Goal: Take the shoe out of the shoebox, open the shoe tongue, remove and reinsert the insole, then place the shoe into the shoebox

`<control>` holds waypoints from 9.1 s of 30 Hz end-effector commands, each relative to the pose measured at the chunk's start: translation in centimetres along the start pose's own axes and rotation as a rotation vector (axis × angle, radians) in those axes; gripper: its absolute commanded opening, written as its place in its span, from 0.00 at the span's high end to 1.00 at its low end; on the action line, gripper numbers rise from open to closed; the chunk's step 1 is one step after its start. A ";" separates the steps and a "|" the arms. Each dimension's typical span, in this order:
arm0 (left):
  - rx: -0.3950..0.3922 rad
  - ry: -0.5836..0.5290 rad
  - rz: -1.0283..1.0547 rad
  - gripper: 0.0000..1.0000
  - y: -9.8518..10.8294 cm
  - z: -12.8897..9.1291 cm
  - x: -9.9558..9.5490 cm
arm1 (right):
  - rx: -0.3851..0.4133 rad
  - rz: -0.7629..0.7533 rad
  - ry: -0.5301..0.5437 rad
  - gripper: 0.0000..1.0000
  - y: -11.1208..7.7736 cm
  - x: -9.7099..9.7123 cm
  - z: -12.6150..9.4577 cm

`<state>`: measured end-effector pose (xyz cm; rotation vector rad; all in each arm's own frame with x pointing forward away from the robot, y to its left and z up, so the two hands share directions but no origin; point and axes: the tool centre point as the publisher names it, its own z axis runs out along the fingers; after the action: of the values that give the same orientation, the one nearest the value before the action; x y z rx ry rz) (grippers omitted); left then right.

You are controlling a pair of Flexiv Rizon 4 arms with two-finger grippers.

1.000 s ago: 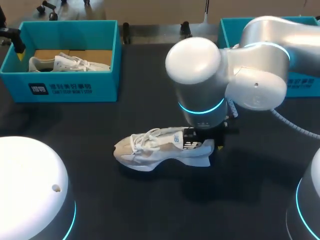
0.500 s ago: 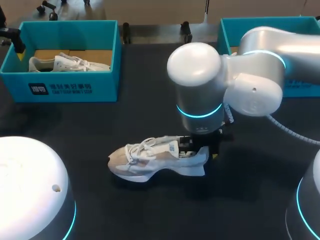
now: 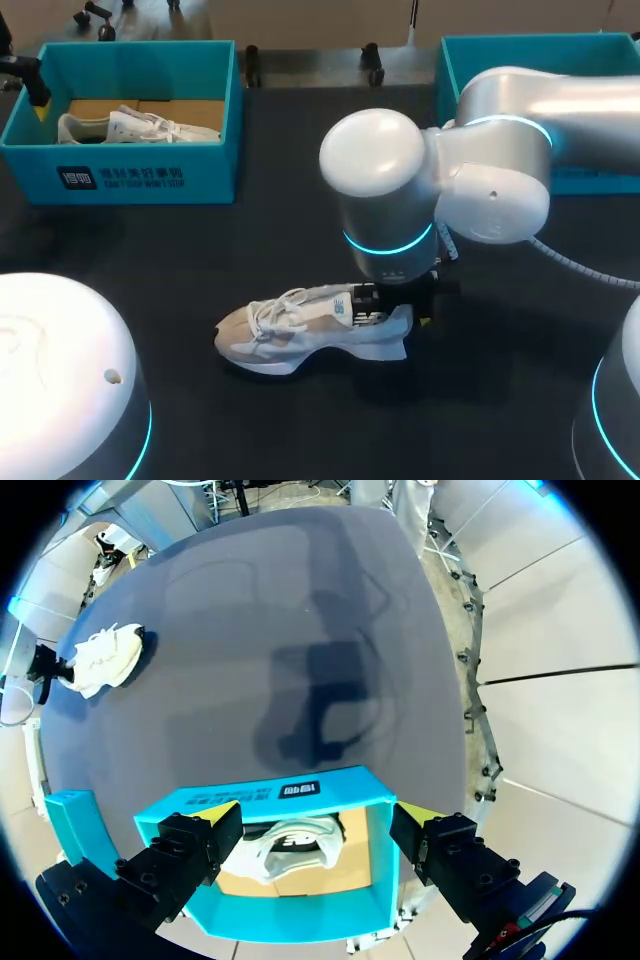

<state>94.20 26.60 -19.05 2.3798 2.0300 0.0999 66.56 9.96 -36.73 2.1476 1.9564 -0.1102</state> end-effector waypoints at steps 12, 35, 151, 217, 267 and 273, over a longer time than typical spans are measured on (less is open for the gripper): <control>-0.003 0.004 0.001 0.00 -0.2 0.0 0.0 | 0.005 0.004 0.007 1.00 1.0 -0.1 2.2; -0.003 0.004 0.001 0.00 -0.2 0.0 0.0 | 0.056 0.019 0.067 0.00 1.1 0.1 1.6; -0.003 0.004 0.001 0.00 -0.2 0.0 0.0 | -0.875 -1.219 1.257 0.00 3.2 -12.8 6.6; -0.003 0.004 0.001 0.00 -0.2 0.0 0.0 | -0.958 -1.210 1.212 0.00 2.3 1.7 4.0; -0.003 0.004 0.001 0.00 -0.2 0.0 0.0 | -0.962 -1.322 1.200 0.00 1.8 6.3 3.6; -0.003 0.004 0.001 0.00 -0.2 0.0 0.0 | -0.961 -1.318 1.199 0.00 1.8 6.4 3.7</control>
<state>94.20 26.60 -19.05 2.3799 2.0299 0.0999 69.35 14.86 -41.35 -0.0297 2.6122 1.7424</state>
